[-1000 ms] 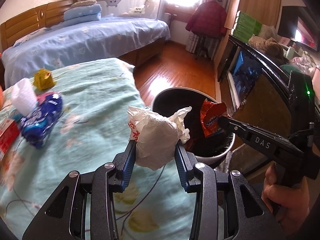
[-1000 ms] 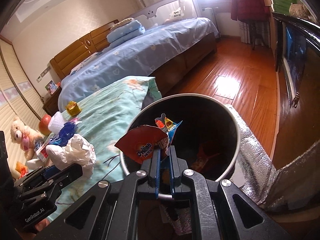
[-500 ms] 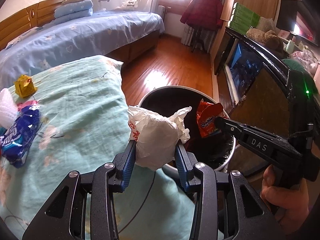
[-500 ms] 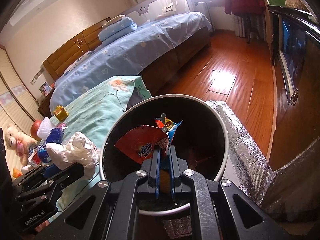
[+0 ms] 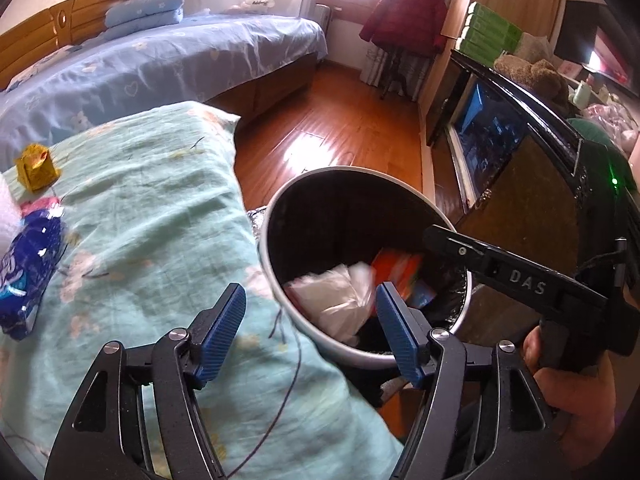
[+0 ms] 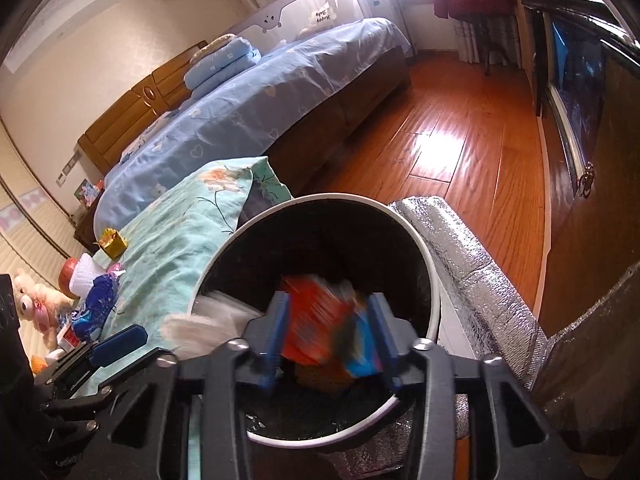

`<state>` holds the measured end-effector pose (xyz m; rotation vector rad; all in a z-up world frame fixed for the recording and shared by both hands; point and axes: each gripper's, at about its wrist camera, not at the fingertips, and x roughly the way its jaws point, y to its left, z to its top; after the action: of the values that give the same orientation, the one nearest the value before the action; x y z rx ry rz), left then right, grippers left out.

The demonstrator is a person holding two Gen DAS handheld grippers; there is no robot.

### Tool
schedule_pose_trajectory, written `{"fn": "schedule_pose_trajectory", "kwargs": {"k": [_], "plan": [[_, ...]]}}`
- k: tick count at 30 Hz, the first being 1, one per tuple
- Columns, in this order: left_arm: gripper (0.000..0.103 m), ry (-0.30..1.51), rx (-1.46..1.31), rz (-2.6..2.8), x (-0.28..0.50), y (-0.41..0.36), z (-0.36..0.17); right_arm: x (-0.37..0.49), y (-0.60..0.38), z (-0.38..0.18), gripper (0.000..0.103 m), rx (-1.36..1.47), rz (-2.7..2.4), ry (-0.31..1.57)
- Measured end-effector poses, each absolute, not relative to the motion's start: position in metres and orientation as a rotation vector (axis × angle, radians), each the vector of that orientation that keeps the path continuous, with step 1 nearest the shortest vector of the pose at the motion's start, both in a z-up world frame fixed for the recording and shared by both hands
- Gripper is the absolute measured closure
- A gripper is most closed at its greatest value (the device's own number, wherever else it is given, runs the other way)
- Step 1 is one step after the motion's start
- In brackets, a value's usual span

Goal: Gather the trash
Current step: 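Open both tools to drop the tissue and wrapper into the bin, then grasp the white foam block with the left tool while the right tool grasps the blue Ampo wrapper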

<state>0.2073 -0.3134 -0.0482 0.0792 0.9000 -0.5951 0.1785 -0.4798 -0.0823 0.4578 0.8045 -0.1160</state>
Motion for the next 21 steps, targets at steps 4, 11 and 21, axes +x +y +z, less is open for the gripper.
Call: {"fn": "schedule_pose_trajectory", "kwargs": {"k": [4, 11, 21], "plan": [[0.034, 0.905, 0.042, -0.569, 0.201, -0.291, -0.05, 0.174, -0.473, -0.08, 0.04, 0.466, -0.097, 0.794], [0.032, 0.891, -0.017, -0.488, 0.185, -0.239, -0.051, 0.167, -0.441, -0.071, 0.025, 0.446, -0.035, 0.772], [0.03, 0.878, -0.108, -0.358, 0.165, -0.161, -0.052, 0.167, -0.375, -0.065, 0.023, 0.405, 0.081, 0.779]]}}
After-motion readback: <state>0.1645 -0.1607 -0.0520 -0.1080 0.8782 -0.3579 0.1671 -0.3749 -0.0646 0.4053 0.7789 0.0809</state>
